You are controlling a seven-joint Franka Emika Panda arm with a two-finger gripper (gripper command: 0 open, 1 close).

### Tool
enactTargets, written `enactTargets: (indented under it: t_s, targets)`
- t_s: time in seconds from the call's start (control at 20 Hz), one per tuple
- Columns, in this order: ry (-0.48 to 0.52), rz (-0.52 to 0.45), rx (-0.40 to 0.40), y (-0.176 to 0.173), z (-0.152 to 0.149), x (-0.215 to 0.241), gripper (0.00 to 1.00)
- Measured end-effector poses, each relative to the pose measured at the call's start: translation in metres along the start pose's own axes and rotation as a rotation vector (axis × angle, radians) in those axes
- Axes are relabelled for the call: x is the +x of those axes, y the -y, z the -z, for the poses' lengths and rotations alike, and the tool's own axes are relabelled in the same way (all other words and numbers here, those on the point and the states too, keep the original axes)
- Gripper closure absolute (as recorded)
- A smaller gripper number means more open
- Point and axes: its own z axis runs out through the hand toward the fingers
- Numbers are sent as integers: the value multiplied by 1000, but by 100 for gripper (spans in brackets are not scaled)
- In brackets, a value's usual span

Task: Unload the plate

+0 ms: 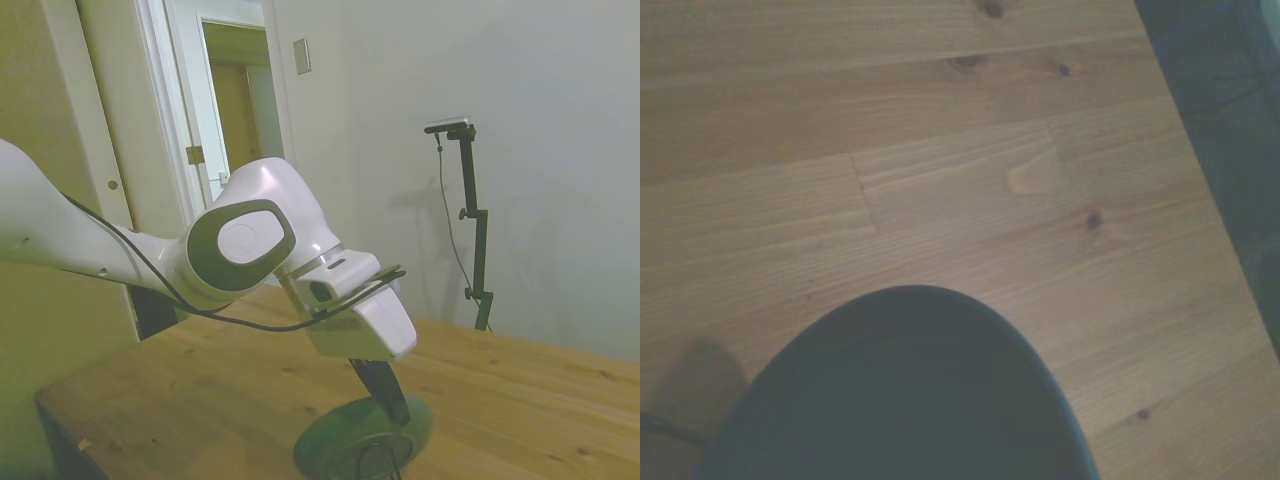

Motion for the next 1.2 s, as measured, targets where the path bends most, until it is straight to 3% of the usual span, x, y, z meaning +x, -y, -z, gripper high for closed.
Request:
enactTargets:
  t_s: [0.45, 0.75, 1.2]
  targets:
    - [-49, -9, 25, 8, 40, 29, 100]
    - [-74, 2, 100, 29, 79, 51, 100]
    - [-151, 6, 236, 117, 26, 48, 100]
